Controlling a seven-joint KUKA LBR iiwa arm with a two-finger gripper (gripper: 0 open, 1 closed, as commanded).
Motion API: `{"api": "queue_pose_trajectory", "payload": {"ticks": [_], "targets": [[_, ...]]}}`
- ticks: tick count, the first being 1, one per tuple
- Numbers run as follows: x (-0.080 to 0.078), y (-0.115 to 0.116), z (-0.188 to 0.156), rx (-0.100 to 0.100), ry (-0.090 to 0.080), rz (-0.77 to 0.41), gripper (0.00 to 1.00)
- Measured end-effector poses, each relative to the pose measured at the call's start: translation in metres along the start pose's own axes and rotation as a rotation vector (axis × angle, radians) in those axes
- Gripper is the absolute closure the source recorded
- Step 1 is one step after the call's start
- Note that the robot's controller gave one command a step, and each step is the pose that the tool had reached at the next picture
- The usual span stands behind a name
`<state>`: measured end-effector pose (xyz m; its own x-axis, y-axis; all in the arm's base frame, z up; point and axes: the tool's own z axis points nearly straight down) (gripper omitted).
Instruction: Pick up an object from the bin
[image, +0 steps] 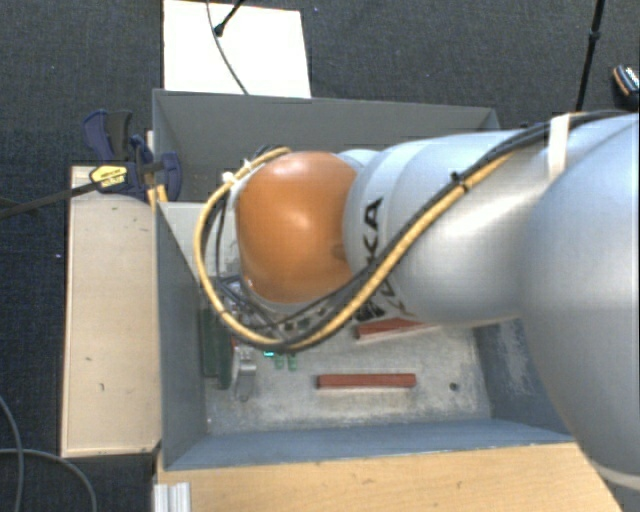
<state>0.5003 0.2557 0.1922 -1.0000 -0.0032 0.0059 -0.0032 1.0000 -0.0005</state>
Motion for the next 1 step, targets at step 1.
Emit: {"api": "queue_pose_trajectory", "payload": {"ticks": [1], "targets": [[-0.0422,-0.0229,0.1230,0.001,-0.002,-0.403,0.00]]}}
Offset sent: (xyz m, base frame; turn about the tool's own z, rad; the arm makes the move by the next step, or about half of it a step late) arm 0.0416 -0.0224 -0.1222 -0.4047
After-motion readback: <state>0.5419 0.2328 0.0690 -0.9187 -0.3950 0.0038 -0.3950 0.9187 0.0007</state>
